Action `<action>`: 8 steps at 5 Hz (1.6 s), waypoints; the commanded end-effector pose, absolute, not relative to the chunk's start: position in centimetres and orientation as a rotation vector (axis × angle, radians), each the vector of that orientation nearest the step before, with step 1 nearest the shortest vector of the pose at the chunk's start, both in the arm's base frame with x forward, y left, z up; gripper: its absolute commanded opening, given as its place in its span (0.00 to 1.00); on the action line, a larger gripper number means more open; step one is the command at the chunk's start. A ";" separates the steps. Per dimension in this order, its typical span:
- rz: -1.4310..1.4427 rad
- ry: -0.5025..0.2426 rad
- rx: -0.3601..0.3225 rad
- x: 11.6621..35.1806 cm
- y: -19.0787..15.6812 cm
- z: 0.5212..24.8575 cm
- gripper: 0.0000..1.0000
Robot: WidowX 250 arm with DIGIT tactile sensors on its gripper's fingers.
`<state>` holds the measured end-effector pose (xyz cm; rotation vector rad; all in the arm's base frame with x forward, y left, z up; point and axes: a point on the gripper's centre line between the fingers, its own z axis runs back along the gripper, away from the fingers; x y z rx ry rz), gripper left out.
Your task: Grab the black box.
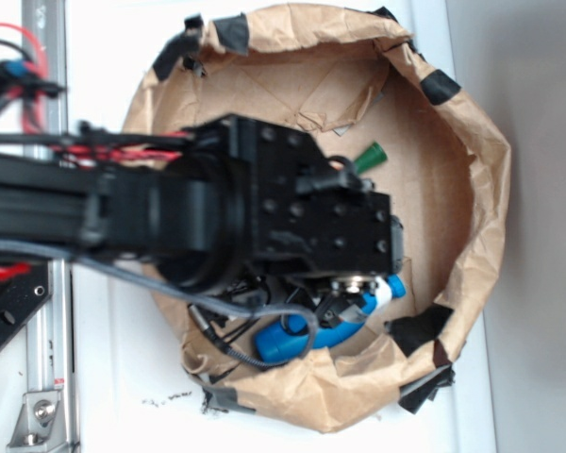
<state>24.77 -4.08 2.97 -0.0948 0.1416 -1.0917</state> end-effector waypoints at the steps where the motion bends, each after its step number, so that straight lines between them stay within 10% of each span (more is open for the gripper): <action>1: -0.997 0.117 -0.077 26.3 -2.9 2.1 1.00; 2: -0.953 0.096 -0.037 26.6 -2.4 2.2 0.00; 4: -0.792 -0.024 0.053 30.5 1.8 5.0 0.00; 7: -0.652 -0.182 -0.025 27.3 4.0 14.7 0.00; 8: -0.652 -0.149 -0.017 27.4 2.9 14.7 0.74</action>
